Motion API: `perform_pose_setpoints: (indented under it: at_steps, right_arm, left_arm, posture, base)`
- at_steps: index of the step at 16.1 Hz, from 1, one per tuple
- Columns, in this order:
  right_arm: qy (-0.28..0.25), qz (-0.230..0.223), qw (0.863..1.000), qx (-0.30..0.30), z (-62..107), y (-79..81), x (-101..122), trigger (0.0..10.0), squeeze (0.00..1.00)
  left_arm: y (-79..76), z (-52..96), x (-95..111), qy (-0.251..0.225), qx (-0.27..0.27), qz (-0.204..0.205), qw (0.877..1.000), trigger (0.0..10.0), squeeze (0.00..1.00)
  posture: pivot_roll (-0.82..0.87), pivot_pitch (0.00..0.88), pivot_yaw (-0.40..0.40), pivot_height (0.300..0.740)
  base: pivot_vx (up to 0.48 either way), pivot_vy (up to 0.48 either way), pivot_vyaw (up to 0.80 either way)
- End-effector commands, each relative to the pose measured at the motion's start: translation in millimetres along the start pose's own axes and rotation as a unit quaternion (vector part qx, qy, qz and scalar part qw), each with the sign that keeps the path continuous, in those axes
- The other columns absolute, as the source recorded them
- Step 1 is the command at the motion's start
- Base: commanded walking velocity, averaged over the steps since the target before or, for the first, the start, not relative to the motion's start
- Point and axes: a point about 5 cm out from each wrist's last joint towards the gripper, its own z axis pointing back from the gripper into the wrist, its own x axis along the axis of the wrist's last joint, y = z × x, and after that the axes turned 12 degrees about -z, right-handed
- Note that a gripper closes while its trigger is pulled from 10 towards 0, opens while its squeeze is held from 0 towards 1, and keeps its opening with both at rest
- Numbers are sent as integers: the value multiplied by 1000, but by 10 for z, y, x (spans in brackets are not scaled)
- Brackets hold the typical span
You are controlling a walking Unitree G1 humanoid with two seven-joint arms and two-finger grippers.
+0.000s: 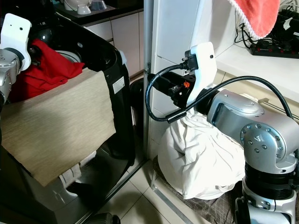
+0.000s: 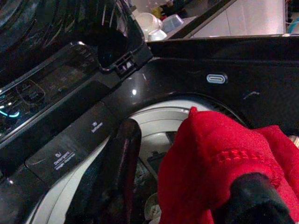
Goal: Clothes washing
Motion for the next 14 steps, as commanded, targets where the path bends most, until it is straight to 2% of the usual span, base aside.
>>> perform_pose_setpoints:
  at_steps: [1, 2, 3, 4, 5, 6, 7, 9, 10, 11, 12, 13, 14]
  right_arm:
    - [8, 3, 1000, 0, -7, 19, -26, 10000, 0]
    - [12, 2, 1000, -3, -1, 11, -40, 10000, 0]
    - [22, 1, 1000, -9, 4, -8, -80, 10000, 0]
    - [25, 0, 1000, -12, 1, -17, -95, 10000, 0]
    - [22, -2, 1000, -14, -3, -21, -90, 10000, 0]
    - [10, -10, 1000, -20, -13, -36, -72, 10000, 0]
    - [6, -16, 1000, -26, -22, -53, -70, 10000, 0]
    - [9, -18, 999, -26, -37, -55, -85, 10000, 0]
    - [12, -18, 1000, -23, -54, -43, -102, 10000, 0]
    - [11, -18, 1000, -22, -57, -40, -103, 10000, 0]
    - [2, -27, 999, -24, -62, -42, -96, 10000, 0]
    - [0, -29, 999, -26, -63, -44, -96, 10000, 0]
    - [0, -30, 999, -27, -66, -47, -99, 10000, 0]
  left_arm:
    - [-30, 1, -5, 6, -20, -11, 1000, 10000, 1000]
    - [-148, 7, -115, 37, -85, -27, 995, 10000, 1000]
    - [-334, 38, -215, 56, -188, 6, 981, 10000, 0]
    - [-315, 25, -81, 15, -182, 102, 978, 10000, 0]
    - [-221, 10, 50, -22, -147, 149, 978, 10000, 0]
    - [30, 13, 275, -90, -60, 215, 971, 10000, 0]
    - [194, 38, 361, -113, -19, 203, 972, 10000, 0]
    - [117, 36, 372, -103, -71, 165, 978, 10000, 0]
    - [45, 36, 379, -100, -105, 133, 980, 10000, 0]
    - [53, 39, 399, -107, -103, 130, 980, 10000, 0]
    - [214, 63, 532, -160, -55, 247, 954, 10000, 0]
    - [231, 60, 532, -161, -49, 300, 939, 10000, 0]
    - [136, 40, 469, -135, -74, 296, 943, 10000, 0]
  posture:
    - [-44, 0, 39, 740]
    - [-42, 0, 37, 740]
    - [-37, 0, 39, 740]
    - [-32, 0, 40, 740]
    - [-20, 0, 43, 740]
    - [-10, 0, 38, 740]
    - [-8, 0, 37, 740]
    - [2, 0, 36, 740]
    - [4, 0, 41, 740]
    - [4, 0, 40, 740]
    - [4, 0, 39, 740]
    - [4, 0, 39, 740]
    - [7, 0, 42, 740]
  base:
    - [0, 0, 0]
    - [0, 0, 0]
    - [0, 0, 0]
    - [0, 0, 0]
    - [0, 0, 0]
    - [0, 0, 0]
    - [0, 0, 0]
    - [0, 0, 0]
    - [0, 0, 0]
    - [0, 0, 0]
    - [0, 0, 0]
    - [0, 0, 0]
    - [0, 0, 0]
